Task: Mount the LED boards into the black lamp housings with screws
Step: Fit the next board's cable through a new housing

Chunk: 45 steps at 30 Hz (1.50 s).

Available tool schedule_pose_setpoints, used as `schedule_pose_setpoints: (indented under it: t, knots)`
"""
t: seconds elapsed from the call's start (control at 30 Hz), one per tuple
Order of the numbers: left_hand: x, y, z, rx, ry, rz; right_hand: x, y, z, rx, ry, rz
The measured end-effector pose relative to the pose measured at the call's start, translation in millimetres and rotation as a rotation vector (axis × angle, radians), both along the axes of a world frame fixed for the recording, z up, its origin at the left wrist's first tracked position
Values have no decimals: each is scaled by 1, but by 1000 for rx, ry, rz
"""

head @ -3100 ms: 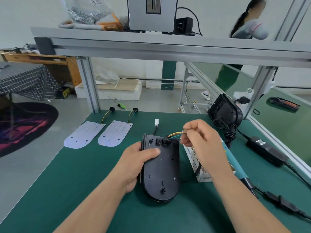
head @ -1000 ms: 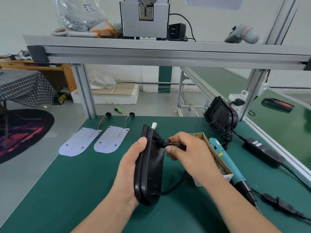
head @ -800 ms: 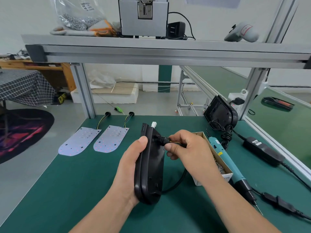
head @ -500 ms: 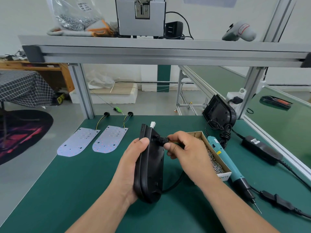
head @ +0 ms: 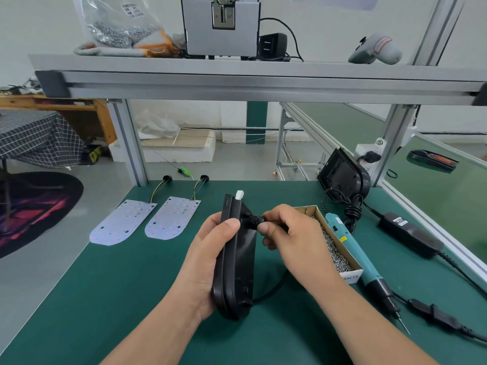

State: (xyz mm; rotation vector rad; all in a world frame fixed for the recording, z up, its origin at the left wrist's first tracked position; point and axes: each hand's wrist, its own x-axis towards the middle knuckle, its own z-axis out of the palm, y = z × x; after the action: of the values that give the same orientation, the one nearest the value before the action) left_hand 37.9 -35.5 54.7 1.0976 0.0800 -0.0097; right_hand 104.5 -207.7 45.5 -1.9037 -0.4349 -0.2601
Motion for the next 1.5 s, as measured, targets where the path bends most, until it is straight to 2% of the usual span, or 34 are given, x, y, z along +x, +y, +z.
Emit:
schedule_pose_setpoints:
  t: [0.1, 0.17, 0.33, 0.43, 0.57, 0.73, 0.93, 1.1, 1.37, 1.5]
  knots:
    - [0, -2, 0, 49, -17, 25, 0, 0, 2, 152, 113, 38]
    - [1, -3, 1, 48, -25, 38, 0, -1, 3, 168, 113, 50]
    - [0, -2, -1, -25, 9, 16, 0, -3, 1, -139, 9, 33]
    - [-1, -3, 0, -53, 22, 2, 0, -3, 2, -183, -54, 14]
    - [-1, -4, -1, -57, 16, 11, -3, 0, -3, -49, -45, 25]
    - [-1, -3, -2, 0, -14, 23, -4, 0, -2, -25, -65, 1]
    - [1, -5, -4, 90, -60, 46, -1, -2, 8, 188, 139, 81]
    - [2, 0, -7, 39, -29, 30, -1, -3, 9, 139, 146, 140]
    - [4, 1, -5, 73, -44, -5, -4, 3, 7, 22, 50, 40]
    - [6, 4, -4, 117, -67, -28, 1, -2, 8, 120, 130, 64]
